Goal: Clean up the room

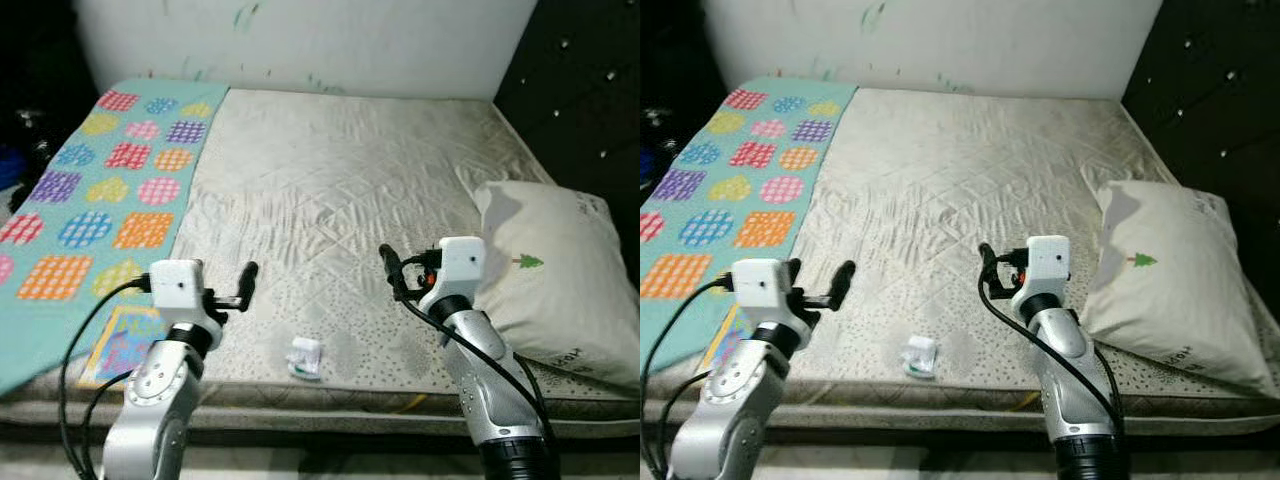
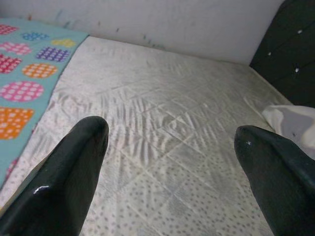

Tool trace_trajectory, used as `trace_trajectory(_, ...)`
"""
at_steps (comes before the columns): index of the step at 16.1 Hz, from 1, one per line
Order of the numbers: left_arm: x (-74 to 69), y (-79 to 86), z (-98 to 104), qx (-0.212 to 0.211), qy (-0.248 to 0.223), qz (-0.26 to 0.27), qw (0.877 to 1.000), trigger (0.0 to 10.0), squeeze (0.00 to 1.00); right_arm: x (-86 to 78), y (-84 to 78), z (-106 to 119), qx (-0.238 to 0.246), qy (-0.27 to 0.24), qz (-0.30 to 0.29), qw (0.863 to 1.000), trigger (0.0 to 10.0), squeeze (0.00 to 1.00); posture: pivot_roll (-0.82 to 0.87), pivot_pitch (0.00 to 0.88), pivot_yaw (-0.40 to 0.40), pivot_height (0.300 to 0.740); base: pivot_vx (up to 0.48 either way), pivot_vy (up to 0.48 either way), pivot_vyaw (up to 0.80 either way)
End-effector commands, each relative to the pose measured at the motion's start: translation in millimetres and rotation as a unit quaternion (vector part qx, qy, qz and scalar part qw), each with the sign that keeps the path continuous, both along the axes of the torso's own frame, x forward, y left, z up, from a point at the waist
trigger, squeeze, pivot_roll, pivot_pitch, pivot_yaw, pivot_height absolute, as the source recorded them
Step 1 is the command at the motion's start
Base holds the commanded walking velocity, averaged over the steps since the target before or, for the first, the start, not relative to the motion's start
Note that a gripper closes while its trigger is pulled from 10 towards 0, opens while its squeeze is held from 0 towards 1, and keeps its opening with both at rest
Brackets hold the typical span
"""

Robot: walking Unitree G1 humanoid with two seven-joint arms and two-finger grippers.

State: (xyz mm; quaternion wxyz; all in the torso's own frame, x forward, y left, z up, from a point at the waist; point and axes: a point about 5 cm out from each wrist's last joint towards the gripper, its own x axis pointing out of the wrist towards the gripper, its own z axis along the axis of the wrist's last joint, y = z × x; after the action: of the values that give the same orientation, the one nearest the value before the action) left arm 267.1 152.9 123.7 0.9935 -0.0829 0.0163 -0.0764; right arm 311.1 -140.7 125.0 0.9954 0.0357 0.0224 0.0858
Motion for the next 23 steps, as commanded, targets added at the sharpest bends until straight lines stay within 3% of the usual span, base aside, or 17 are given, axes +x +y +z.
trace_trajectory(1, 1.1, -3.1, 2.1, -0.001, -0.004, -0.011, 1.000, 10.0, 0.00, 0.6, -4.1, 0.2, -0.001, 0.001, -0.007, 1.000, 10.0, 0.00, -0.02, 0.081, -0.038, 0.740, 0.270, 0.000, -0.58)
trace_trajectory(5, 0.6, -3.4, 2.7, -0.003, -0.008, -0.012, 1.000, 10.0, 0.00, 0.3, -4.0, 0.1, -0.001, 0.000, -0.005, 1.000, 10.0, 0.00, -0.02, 0.076, -0.038, 0.740, 0.255, 0.000, 0.00)
trace_trajectory(16, 0.3, -2.1, -1.9, -0.012, 0.006, -0.004, 1.000, 10.0, 0.00, -0.5, -3.4, -2.3, -0.002, 0.005, 0.001, 1.000, 10.0, 0.00, -0.02, 0.066, -0.039, 0.740, 0.000, 0.000, 0.00)
trace_trajectory(23, 1.3, -1.2, -0.6, -0.014, 0.005, -0.001, 1.000, 10.0, 0.00, 0.3, -4.2, -1.4, 0.003, 0.004, -0.004, 1.000, 10.0, 0.00, -0.02, 0.079, -0.038, 0.740, 0.000, 0.407, -0.13)
